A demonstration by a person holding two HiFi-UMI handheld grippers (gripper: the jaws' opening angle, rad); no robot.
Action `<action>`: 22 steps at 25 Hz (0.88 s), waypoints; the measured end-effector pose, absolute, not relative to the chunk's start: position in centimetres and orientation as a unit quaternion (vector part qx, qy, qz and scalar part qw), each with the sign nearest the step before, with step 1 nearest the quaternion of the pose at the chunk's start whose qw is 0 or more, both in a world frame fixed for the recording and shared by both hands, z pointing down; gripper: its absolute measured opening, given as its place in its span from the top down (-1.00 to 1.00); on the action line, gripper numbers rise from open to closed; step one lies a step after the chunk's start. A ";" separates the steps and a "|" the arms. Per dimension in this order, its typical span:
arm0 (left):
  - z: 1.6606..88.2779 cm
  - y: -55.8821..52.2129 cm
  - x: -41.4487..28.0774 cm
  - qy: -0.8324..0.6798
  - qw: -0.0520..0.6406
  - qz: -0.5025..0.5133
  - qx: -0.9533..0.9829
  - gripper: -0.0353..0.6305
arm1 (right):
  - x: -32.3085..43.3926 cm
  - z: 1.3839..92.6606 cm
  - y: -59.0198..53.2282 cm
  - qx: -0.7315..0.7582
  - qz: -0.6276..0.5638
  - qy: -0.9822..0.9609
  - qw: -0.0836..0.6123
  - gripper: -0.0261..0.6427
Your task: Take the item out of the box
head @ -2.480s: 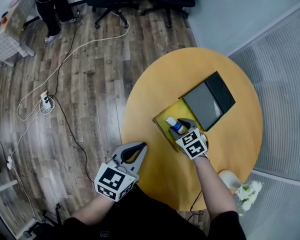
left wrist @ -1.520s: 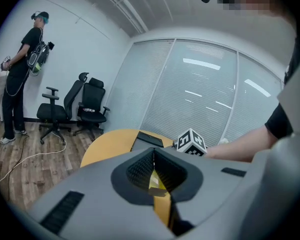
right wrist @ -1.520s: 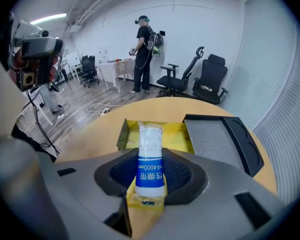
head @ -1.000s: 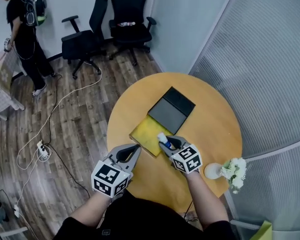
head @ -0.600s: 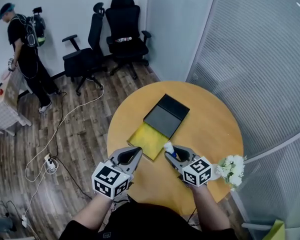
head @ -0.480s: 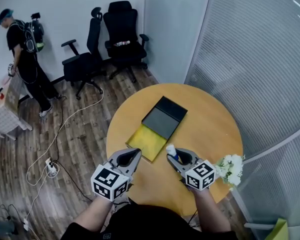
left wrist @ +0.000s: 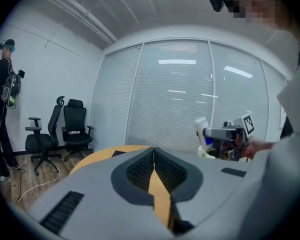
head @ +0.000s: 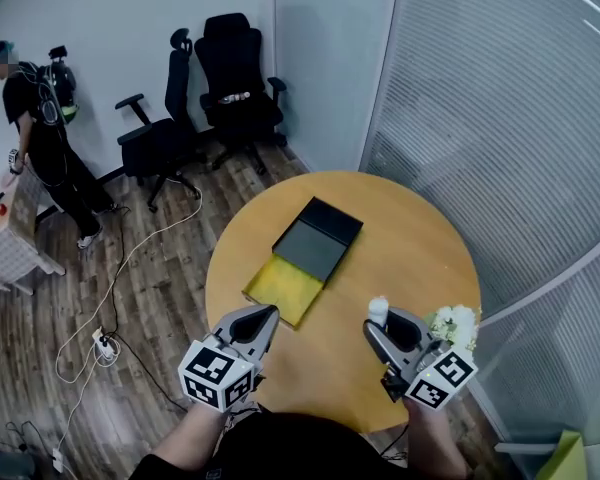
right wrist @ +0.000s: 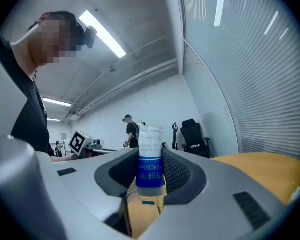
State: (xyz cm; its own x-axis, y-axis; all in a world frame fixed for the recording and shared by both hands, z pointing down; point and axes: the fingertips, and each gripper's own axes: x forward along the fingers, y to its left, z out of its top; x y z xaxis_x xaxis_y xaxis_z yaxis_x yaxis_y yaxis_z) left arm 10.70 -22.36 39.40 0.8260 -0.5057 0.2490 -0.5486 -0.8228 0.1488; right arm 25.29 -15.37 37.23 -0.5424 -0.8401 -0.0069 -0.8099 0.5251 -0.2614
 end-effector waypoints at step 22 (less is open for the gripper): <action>37.9 -22.3 11.1 -0.277 0.087 0.085 0.953 0.85 | 25.8 37.2 -14.1 -0.503 -0.045 0.861 0.057 0.50</action>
State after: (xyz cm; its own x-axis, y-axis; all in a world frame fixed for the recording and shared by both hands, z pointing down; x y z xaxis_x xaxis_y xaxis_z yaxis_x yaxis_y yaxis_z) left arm 11.09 -22.25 37.87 0.8322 -0.5133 0.2097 -0.5429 -0.8312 0.1198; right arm 25.78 -14.06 37.15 -0.4871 -0.8717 -0.0532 -0.8616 0.4896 -0.1340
